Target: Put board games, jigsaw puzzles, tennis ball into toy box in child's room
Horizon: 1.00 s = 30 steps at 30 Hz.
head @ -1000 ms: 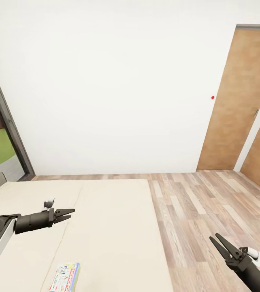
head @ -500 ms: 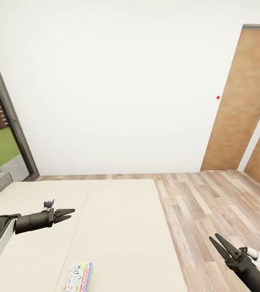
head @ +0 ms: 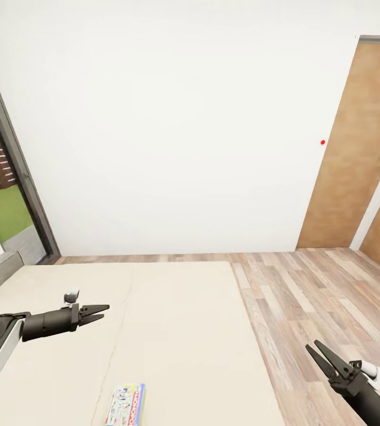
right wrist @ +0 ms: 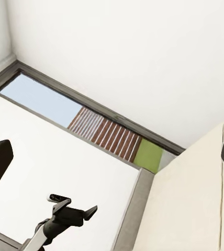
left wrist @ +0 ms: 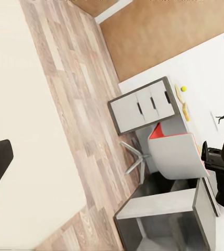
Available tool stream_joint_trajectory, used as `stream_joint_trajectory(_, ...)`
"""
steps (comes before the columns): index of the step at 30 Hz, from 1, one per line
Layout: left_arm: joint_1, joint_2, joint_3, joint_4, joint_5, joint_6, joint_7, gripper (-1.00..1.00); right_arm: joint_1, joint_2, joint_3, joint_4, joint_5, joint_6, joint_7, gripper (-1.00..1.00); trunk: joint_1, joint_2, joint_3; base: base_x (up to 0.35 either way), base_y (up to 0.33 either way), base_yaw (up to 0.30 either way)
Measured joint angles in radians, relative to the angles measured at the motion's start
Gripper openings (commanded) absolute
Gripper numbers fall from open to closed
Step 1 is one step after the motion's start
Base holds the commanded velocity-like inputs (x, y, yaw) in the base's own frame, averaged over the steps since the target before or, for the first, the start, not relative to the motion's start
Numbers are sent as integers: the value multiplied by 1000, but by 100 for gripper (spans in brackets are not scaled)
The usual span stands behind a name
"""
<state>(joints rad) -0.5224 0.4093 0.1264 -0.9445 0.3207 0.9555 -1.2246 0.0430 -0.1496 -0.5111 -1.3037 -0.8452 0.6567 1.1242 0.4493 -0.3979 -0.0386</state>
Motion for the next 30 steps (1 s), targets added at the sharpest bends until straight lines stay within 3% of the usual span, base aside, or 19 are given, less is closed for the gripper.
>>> stream_joint_trajectory(12,0,0,0,0,0,0,0,100,0,0,1,-7,0,1,0,100,0,0,0,0,229,0)
stream_joint_trajectory(30,0,-11,-12,2,-20,-4,31,100,0,9,3,-30,10,-1,-18,100,0,0,0,0,20,0)
